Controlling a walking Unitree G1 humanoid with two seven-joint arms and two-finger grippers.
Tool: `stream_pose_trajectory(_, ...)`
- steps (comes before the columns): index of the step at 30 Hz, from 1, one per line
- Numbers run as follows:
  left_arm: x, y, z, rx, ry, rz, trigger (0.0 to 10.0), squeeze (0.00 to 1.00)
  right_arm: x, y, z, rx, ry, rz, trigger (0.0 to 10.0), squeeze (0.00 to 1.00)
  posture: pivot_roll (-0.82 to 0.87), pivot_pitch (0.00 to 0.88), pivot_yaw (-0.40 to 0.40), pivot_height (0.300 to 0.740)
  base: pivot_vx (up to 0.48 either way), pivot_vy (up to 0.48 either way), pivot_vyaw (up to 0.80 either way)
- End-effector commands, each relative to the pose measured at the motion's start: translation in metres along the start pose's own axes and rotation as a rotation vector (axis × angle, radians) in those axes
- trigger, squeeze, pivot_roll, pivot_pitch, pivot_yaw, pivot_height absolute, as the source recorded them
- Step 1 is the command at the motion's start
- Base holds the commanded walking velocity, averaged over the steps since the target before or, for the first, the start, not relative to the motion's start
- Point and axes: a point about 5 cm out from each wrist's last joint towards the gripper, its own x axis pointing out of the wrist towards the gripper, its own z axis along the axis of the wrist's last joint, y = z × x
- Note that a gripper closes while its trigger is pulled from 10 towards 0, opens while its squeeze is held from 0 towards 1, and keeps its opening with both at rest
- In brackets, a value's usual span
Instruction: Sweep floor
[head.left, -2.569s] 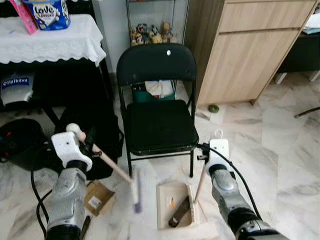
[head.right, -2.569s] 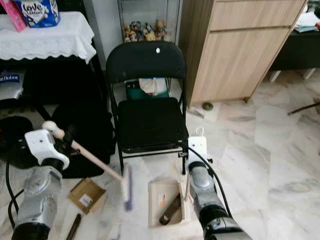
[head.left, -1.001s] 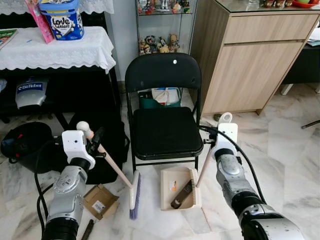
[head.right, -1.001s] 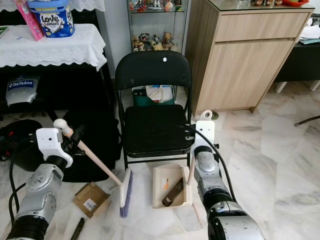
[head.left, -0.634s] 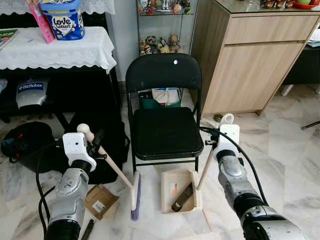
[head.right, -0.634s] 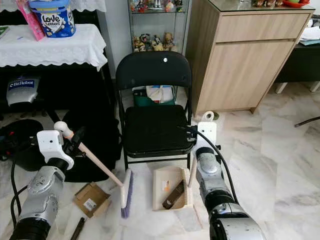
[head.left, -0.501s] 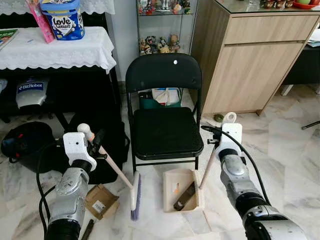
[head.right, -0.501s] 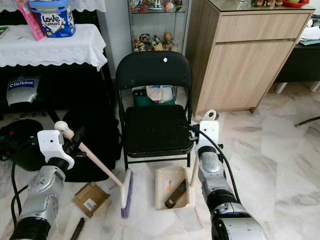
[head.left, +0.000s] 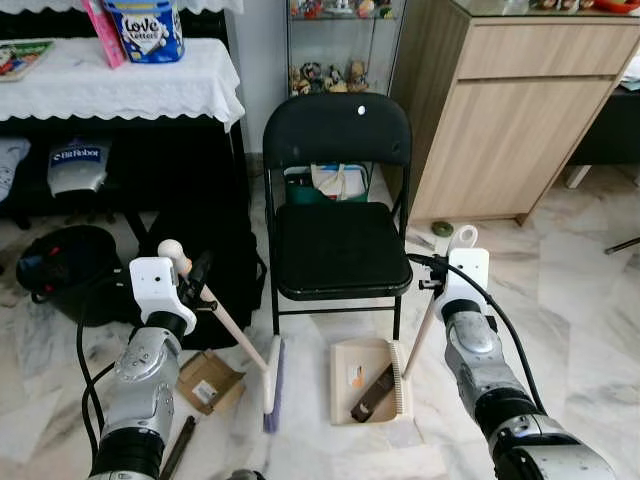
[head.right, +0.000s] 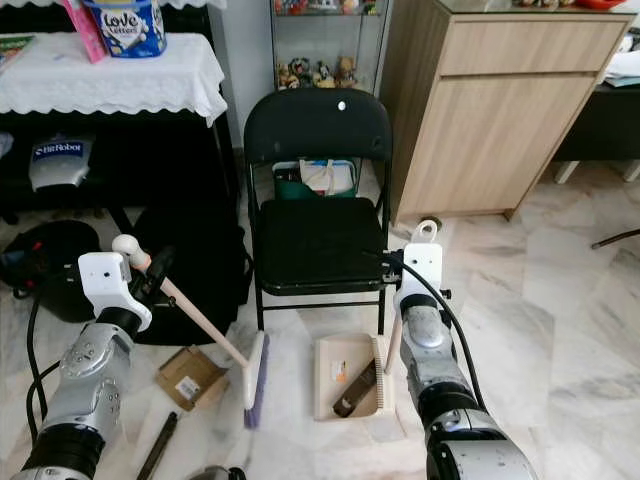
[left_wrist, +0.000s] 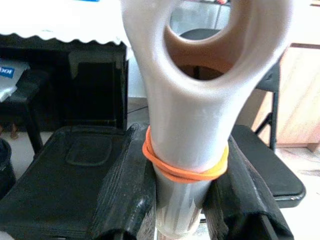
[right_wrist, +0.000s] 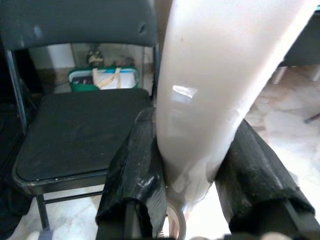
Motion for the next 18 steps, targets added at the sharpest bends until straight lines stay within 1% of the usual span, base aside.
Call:
stream_pose_trajectory(1,0.0028,0.0021,0.0072,0.005,-0.043,0.01,10.0,0.0,0.0058,-0.0018,0.0157,0.005,-0.056,-0.004,10.0,0.0,0.03,0.006,-0.009,0.74,-0.274,0.0,0.0)
stream_pose_trajectory(7,0.0042,0.0018,0.0074,0.007,-0.045,0.01,10.0,0.0,0.0062,0.0014,0.0173,0.007,-0.063,0.007,10.0,0.0,0.03,0.0,-0.006,0.74,-0.273,0.0,0.0)
stream_pose_trajectory(15,0.0077,0.0017,0.0079,0.02,-0.046,0.017,10.0,0.0,0.0058,0.0019,0.0179,0.012,-0.073,0.007,10.0,0.0,0.03,0.0,-0.001,0.74,0.0,0.0,0.0)
stream_pose_trajectory(18,0.0079,0.0021,0.0074,0.024,-0.046,0.019,10.0,0.0,0.0056,0.0035,0.0219,0.02,-0.105,0.02,10.0,0.0,0.03,0.0,0.003,0.74,0.0,0.0,0.0)
